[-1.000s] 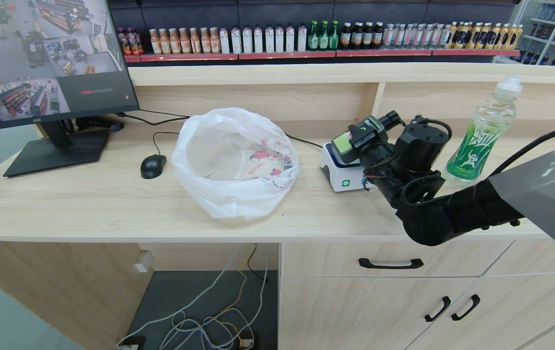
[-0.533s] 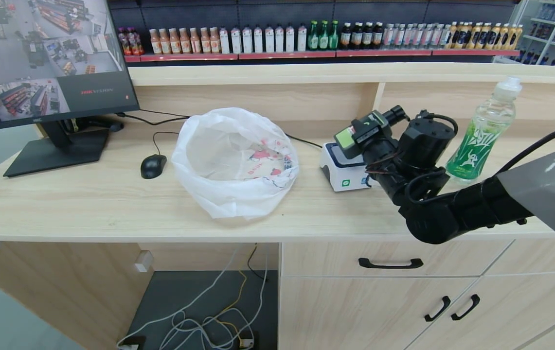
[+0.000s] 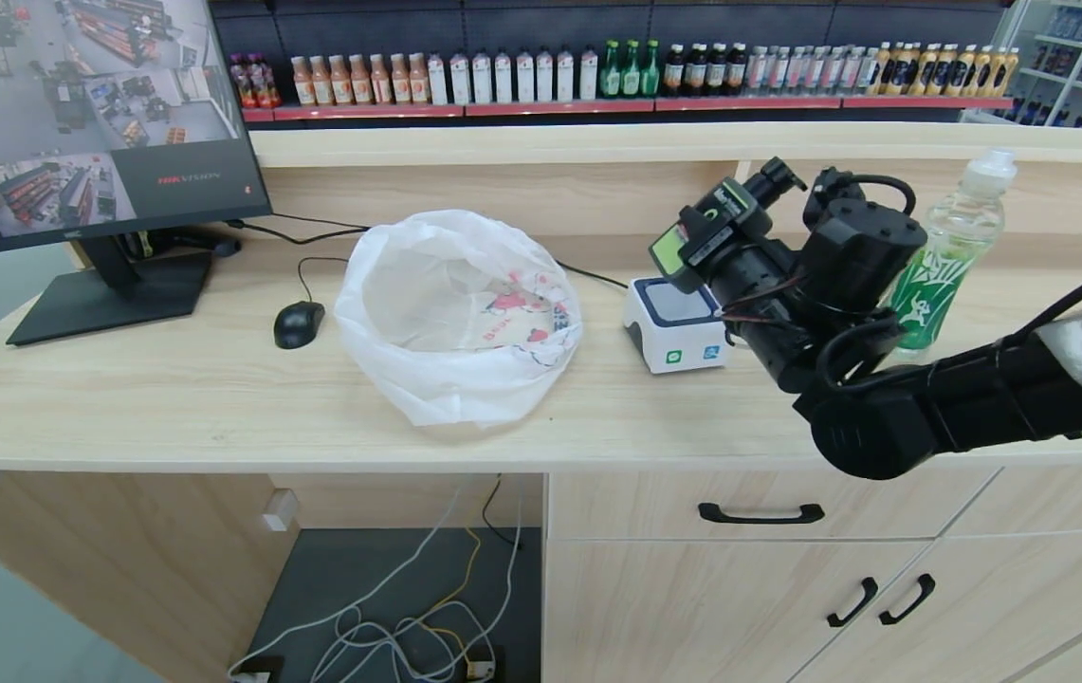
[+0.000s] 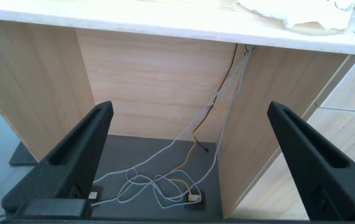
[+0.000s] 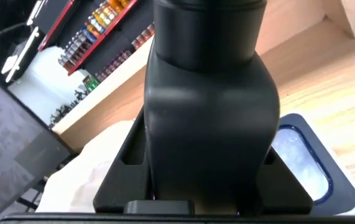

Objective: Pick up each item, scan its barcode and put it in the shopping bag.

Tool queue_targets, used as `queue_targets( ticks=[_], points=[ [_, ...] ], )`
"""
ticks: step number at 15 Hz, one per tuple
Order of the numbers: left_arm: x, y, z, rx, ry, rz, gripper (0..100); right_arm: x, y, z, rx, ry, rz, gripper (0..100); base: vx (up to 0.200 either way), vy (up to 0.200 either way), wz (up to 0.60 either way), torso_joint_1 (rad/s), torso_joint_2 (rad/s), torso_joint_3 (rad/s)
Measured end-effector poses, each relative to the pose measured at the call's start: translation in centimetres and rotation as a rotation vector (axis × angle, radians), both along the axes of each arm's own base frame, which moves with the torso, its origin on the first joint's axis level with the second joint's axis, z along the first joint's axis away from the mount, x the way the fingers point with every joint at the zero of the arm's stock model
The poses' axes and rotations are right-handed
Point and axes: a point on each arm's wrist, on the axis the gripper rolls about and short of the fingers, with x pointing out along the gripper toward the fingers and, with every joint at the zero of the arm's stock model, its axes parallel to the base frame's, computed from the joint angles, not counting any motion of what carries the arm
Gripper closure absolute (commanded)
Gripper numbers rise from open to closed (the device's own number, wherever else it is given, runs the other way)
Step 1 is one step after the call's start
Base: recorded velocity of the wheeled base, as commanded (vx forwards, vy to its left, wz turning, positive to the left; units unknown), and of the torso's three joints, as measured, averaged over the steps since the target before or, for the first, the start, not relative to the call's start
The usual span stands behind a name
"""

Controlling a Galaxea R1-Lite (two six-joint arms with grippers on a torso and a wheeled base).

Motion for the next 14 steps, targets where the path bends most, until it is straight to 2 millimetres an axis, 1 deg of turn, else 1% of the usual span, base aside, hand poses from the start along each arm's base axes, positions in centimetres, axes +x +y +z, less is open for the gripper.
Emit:
queue_targets(
  ticks=[3,5,7,8,11,13,14],
  points=[
    [0.0,0.0,0.0,0.000,0.000,0.000,0,-1.3,0.2,1.9,-0.177,-0.136,-0.048,100,0.000,0.000,0.00,0.000,0.00,0.000],
    [0.0,0.0,0.0,0.000,0.000,0.000,0,-2.6,1.0,2.5,-0.256,-0.225,-0.047,100,0.000,0.000,0.00,0.000,0.00,0.000],
    [0.0,0.0,0.0,0.000,0.000,0.000,0,-4.1,1.9,2.3,-0.336,-0.265,-0.016,100,0.000,0.000,0.00,0.000,0.00,0.000],
    [0.0,0.0,0.0,0.000,0.000,0.000,0,-4.9,2.0,2.2,-0.371,-0.283,-0.009,100,0.000,0.000,0.00,0.000,0.00,0.000],
    [0.0,0.0,0.0,0.000,0.000,0.000,0,-6.9,1.2,1.5,-0.487,-0.374,0.007,100,0.000,0.000,0.00,0.000,0.00,0.000],
    [0.0,0.0,0.0,0.000,0.000,0.000,0,-7.3,0.4,1.0,-0.587,-0.437,0.025,100,0.000,0.000,0.00,0.000,0.00,0.000],
    [0.0,0.0,0.0,0.000,0.000,0.000,0,-7.3,0.2,0.8,-0.607,-0.452,0.037,100,0.000,0.000,0.00,0.000,0.00,0.000]
  ],
)
